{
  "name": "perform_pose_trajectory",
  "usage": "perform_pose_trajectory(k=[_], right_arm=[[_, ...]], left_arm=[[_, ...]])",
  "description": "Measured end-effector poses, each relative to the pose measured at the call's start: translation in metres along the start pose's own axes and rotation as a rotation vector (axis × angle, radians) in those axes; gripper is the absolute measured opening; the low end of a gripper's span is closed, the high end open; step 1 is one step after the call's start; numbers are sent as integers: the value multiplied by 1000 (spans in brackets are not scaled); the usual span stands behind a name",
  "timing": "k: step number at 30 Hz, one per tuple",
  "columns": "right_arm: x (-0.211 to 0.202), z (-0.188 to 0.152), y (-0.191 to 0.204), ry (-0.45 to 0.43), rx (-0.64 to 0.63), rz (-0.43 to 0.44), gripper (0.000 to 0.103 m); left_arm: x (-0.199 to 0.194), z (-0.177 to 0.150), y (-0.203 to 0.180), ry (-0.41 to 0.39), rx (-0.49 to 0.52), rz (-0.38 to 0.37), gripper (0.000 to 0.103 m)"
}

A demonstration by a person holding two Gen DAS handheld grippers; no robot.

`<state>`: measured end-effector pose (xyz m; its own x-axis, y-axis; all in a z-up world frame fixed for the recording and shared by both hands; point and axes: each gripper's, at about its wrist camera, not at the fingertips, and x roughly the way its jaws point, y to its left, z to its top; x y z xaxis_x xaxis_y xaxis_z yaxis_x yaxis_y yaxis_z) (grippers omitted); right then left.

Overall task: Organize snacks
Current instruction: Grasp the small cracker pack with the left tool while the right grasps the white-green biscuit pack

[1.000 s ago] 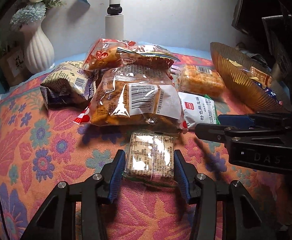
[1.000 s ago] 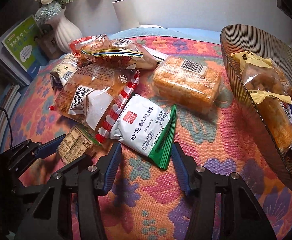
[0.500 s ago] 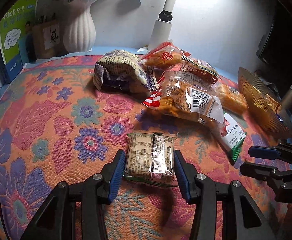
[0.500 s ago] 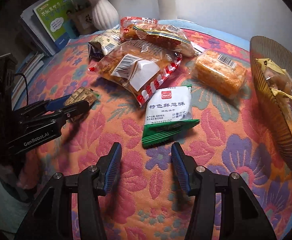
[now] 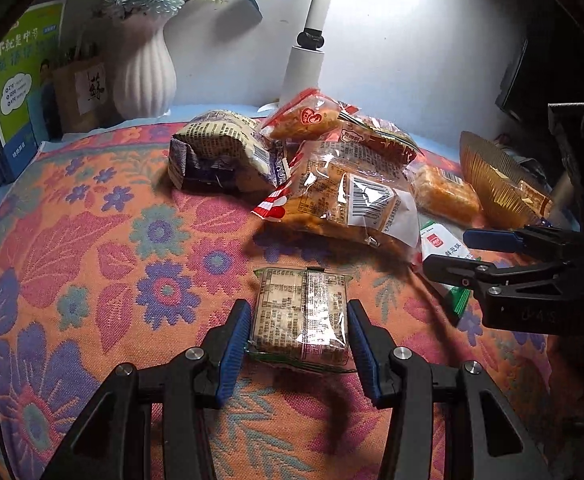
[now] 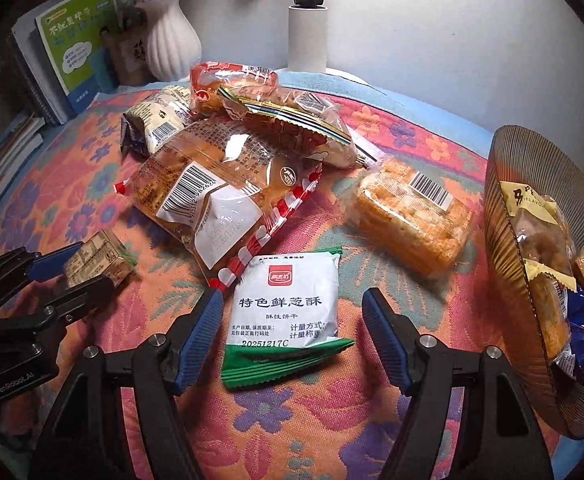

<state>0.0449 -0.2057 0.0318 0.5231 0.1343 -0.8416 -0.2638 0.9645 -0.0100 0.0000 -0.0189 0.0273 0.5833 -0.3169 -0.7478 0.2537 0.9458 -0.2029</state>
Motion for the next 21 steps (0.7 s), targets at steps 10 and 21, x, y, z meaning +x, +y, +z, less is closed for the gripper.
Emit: perform_pose_trajectory(k=[10,21], right_arm=[[8,-6,19,9,-108,-19,73],[2,-18,7,-33,-111,-36,49]], left_arm=[[-4,0,2,-17,-11,-22,47],[-4,1,5,-14,-23,-34,47]])
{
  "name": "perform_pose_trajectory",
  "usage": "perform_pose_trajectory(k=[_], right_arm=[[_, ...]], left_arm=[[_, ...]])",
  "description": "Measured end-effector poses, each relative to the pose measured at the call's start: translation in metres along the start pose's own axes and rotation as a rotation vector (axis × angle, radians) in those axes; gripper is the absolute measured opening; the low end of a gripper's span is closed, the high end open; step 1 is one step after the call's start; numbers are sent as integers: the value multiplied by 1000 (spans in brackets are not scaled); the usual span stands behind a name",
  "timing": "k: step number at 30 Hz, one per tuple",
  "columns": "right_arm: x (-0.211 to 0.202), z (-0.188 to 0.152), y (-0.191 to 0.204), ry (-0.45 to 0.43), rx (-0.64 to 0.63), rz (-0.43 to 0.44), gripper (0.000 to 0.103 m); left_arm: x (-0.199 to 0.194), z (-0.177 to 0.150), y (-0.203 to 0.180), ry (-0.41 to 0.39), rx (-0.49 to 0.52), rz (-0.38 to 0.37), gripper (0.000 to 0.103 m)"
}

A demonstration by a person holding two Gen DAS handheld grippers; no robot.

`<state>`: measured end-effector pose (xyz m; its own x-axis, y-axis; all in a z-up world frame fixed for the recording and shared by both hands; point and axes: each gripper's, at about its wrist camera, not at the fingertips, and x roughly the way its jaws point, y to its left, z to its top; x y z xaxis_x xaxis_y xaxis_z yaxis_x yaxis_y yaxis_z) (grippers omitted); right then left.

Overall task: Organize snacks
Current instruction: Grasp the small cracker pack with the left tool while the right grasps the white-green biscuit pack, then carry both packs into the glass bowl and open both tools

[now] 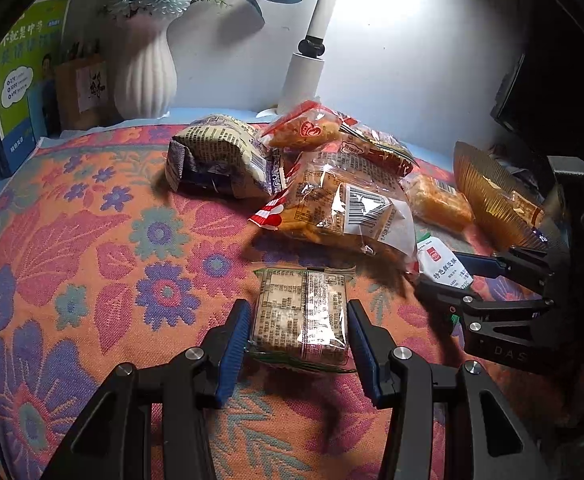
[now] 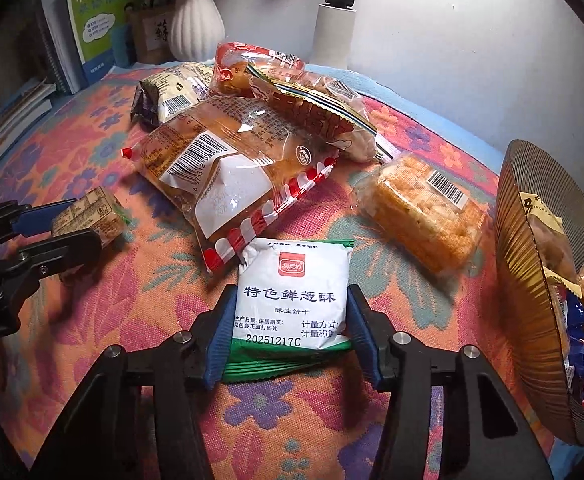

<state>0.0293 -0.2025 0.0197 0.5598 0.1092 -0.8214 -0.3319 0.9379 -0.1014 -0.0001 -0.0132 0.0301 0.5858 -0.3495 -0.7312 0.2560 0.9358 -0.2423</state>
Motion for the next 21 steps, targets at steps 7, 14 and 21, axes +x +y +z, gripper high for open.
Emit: perform_pose_trajectory(k=[7,14,21], right_arm=[[-21,-30,-1,-5,2,-11,48],[-42,-60,-10,6,32,-26,48],[-62,-88,-22,2,70,-51,48]], left_arm=[[-2,-1,0,-8,7,-10,47],[-4,-3,-12,-9,64,15,47],[-13,-10,-41,-11,148,16,47]])
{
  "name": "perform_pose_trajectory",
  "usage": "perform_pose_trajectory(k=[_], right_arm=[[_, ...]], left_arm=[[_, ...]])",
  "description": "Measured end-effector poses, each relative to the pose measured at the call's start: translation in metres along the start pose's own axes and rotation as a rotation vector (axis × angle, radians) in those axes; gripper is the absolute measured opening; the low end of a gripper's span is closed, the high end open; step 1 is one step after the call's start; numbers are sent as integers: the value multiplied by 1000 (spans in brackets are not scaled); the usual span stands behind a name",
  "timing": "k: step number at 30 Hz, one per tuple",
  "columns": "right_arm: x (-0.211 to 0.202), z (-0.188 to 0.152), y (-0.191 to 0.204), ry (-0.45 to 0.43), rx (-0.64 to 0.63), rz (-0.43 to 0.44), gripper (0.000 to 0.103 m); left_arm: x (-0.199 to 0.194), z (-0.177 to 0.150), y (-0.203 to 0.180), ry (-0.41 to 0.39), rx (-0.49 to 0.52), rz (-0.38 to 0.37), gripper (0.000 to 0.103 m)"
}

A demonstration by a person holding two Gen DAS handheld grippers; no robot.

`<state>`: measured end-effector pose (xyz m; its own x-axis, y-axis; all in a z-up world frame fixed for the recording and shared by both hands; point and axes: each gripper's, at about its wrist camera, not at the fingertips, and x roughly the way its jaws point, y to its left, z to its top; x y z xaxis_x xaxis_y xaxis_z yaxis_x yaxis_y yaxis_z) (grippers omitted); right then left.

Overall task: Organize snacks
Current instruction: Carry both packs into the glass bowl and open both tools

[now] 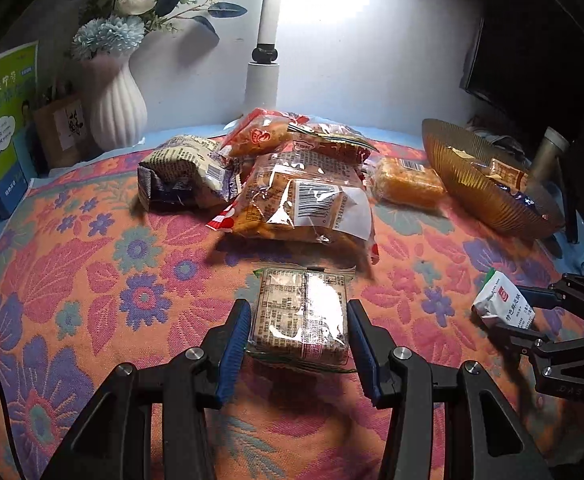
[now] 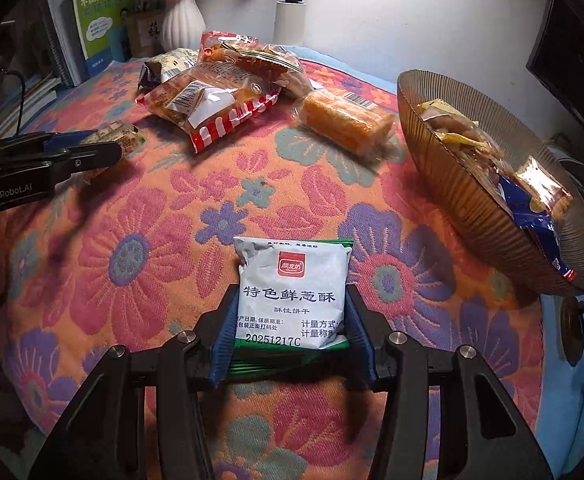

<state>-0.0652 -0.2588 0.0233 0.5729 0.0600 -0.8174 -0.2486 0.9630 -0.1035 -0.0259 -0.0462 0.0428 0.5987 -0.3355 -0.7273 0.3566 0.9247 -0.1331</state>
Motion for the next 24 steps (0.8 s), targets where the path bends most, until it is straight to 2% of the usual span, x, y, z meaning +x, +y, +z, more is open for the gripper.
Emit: perform_pose_trajectory(k=[2,4,6,10,19,24], right_arm=[[-5,-9,-6,7,20,-11,48],[-11,-17,-16,17,70,19,48],[-19,-22,-28,19,122,47,48],[-46,-29,-52,-24,193,38,48],[-97,-6,-117,-153,282,-125,48],[-101,19,-155,-205,354,-151,48]], left_arm=[[-4,0,-13,0,22,-11,47],[-9,3,-28,-5,58,-26,47],[-15,13,-44,-16,96,-51,47],[-28,43,-78,-56,162,-111,47],[-20,116,-156,-81,260,-206,47],[4,151,-180,-58,260,-227,47]])
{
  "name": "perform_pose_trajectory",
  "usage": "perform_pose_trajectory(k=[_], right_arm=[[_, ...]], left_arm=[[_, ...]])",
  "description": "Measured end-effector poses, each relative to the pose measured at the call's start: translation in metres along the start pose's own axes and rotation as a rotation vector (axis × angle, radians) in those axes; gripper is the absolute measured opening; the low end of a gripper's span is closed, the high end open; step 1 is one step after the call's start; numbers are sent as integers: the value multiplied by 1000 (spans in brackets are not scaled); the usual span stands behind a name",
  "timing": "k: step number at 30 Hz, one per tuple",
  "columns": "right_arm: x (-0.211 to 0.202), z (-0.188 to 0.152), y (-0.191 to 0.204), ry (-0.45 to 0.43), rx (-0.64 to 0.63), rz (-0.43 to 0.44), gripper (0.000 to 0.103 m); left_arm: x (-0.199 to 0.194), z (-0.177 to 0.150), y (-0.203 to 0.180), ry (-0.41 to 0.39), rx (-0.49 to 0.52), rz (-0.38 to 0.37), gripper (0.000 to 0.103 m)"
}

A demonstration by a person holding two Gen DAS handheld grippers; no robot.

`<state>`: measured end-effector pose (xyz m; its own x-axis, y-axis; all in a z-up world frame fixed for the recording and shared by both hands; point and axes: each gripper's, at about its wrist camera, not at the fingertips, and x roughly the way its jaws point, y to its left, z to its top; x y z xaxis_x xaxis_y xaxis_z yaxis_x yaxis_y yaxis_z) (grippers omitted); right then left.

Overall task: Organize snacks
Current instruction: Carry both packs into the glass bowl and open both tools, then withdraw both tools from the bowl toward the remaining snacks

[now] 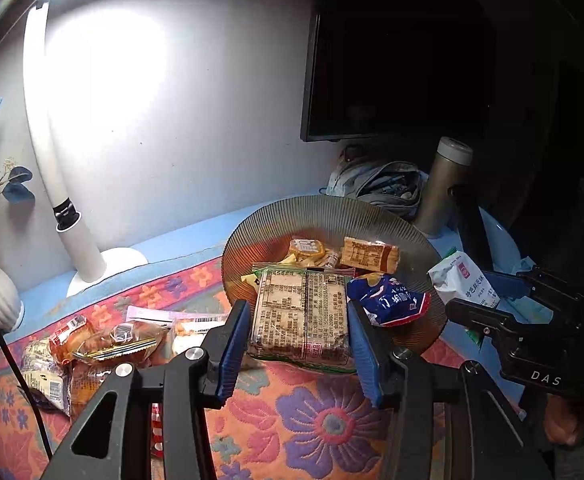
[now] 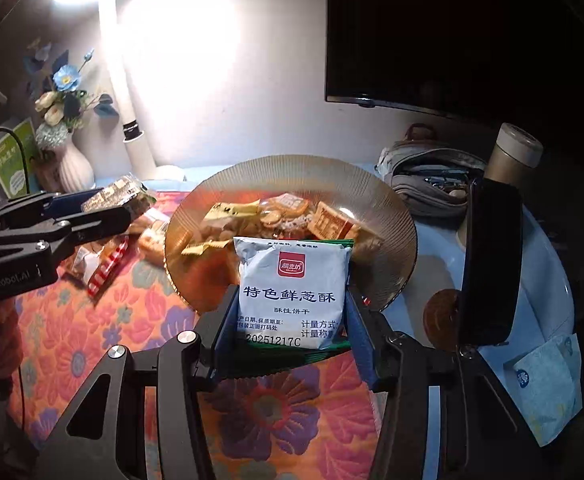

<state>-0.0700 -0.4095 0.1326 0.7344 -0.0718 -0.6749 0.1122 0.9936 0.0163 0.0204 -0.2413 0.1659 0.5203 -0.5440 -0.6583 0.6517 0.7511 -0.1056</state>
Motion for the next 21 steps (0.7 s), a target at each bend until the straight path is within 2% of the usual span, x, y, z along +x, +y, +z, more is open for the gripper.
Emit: perform_pose_trajectory(k=[6,12,13,14,15,17,21], right_arm=[[18,29,-17,-11,62,7,48],[34,45,-23,-13,93,29,49],[38,47,-24,-12,101,35,51],[41,47,-26,-5,111,45,56],[45,47,-28,7,121,65,58],[49,43,-32,22,145,89,58],[51,33,-37,45,158,86,58]], left_arm=[[25,30,-9,5,16,-3,47],[44,43,-15,6,44,4,47],[47,44,-14,4,43,-9,55],[50,43,-13,3,36,-37,74],[52,42,-10,2,20,-42,80],[53,40,-4,-9,5,-19,81],[45,34,13,0,-38,-24,81]])
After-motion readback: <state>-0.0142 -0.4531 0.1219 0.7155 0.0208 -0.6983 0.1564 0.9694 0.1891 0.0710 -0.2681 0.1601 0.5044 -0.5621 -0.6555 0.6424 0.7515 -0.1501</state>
